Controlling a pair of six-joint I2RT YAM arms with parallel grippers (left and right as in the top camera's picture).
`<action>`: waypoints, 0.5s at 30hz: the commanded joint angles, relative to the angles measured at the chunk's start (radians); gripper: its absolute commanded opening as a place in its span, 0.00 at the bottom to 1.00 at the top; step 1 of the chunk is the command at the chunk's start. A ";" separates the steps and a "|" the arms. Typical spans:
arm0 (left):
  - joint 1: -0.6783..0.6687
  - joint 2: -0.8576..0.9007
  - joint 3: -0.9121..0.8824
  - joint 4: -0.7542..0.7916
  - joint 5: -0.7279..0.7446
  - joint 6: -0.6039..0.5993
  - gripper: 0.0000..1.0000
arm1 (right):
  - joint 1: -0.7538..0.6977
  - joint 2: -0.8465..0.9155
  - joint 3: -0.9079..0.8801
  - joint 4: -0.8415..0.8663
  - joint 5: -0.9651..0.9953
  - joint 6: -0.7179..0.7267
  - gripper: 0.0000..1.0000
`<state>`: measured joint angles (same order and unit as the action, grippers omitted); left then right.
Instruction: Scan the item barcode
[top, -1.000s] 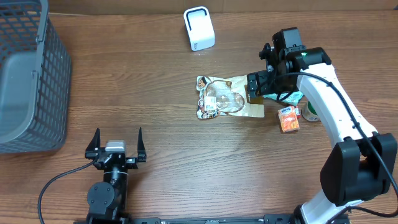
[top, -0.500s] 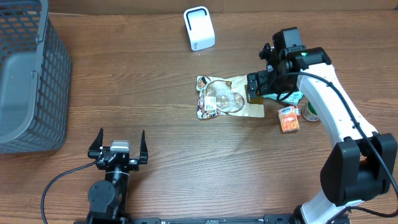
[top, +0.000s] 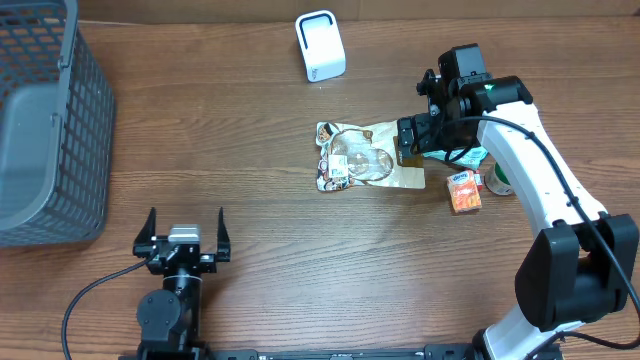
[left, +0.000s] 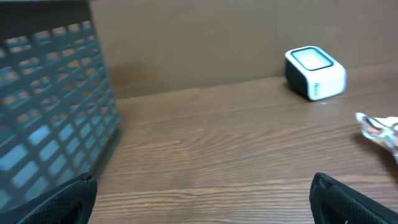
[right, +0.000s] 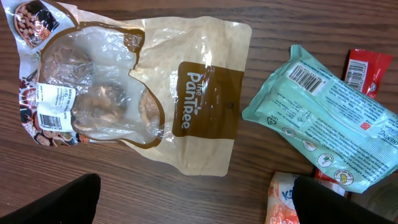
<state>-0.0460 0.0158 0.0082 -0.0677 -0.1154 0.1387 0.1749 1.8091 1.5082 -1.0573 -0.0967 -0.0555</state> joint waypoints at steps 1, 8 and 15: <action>0.021 -0.013 -0.002 -0.002 0.009 0.022 0.99 | 0.001 -0.008 -0.004 0.004 0.006 0.004 1.00; 0.021 -0.012 -0.002 -0.002 0.009 0.022 1.00 | 0.001 -0.008 -0.004 0.005 0.006 0.004 1.00; 0.021 -0.012 -0.002 -0.002 0.009 0.022 1.00 | 0.001 -0.008 -0.004 0.004 0.006 0.004 1.00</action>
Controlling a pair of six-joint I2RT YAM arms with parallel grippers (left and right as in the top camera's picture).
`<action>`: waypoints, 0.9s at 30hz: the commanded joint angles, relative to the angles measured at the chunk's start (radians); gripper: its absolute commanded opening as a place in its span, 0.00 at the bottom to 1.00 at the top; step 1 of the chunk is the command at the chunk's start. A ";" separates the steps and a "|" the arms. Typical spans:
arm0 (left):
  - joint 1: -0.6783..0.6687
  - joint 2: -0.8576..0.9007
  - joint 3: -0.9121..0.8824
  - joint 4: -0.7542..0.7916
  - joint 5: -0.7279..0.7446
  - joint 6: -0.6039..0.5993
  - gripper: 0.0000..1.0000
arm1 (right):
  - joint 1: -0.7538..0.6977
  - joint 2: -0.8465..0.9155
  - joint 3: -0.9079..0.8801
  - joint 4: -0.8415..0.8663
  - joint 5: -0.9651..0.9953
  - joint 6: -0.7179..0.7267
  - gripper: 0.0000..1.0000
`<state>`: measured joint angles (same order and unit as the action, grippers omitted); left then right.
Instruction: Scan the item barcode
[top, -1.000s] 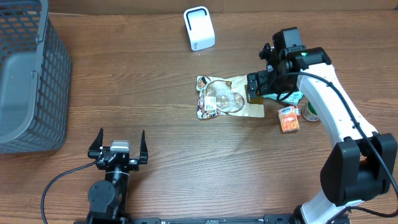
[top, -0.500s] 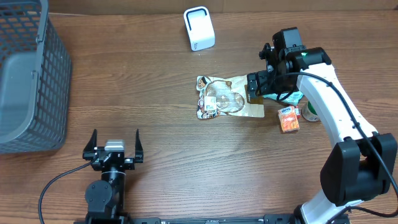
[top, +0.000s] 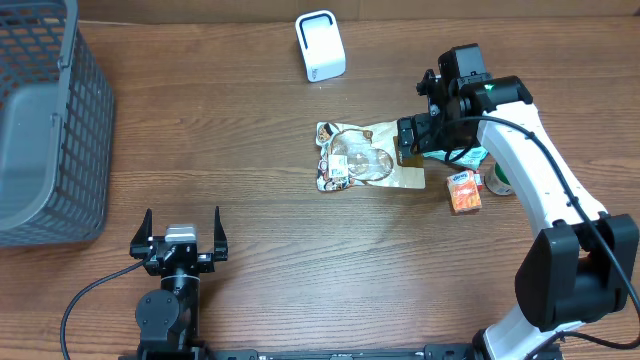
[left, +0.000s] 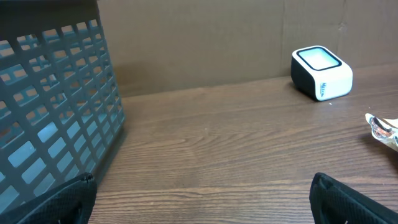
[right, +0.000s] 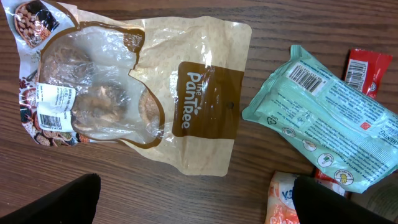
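Note:
The white barcode scanner (top: 320, 45) (left: 322, 73) stands at the back of the table. A tan and clear snack pouch (top: 368, 157) (right: 143, 87) lies flat mid-table, with a barcode label at its left end. My right gripper (top: 418, 138) (right: 196, 199) hangs open above the pouch's right end, holding nothing. A mint green packet (right: 323, 118) with a barcode on top lies just right of the pouch. My left gripper (top: 178, 232) (left: 202, 199) is open near the front left, far from the items.
A grey mesh basket (top: 40, 120) (left: 56, 106) fills the left side. An orange packet (top: 463, 190) (right: 283, 202) and a red packet (right: 364, 65) lie beside the mint one. A cardboard wall (left: 217, 37) runs behind the table.
My left gripper has shifted slightly to the left, and its view is now sharp with the scanner a little further right. The right arm and the items have not moved.

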<state>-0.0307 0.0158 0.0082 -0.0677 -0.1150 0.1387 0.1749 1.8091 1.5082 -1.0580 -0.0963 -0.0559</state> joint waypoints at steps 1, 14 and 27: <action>0.006 -0.012 -0.002 -0.002 0.009 0.022 1.00 | 0.001 -0.008 -0.004 0.005 0.005 0.004 1.00; 0.006 -0.012 -0.002 0.002 -0.022 -0.011 1.00 | 0.001 -0.008 -0.004 0.005 0.005 0.004 1.00; 0.006 -0.011 -0.002 0.014 -0.120 -0.053 1.00 | 0.001 -0.008 -0.004 0.005 0.005 0.004 1.00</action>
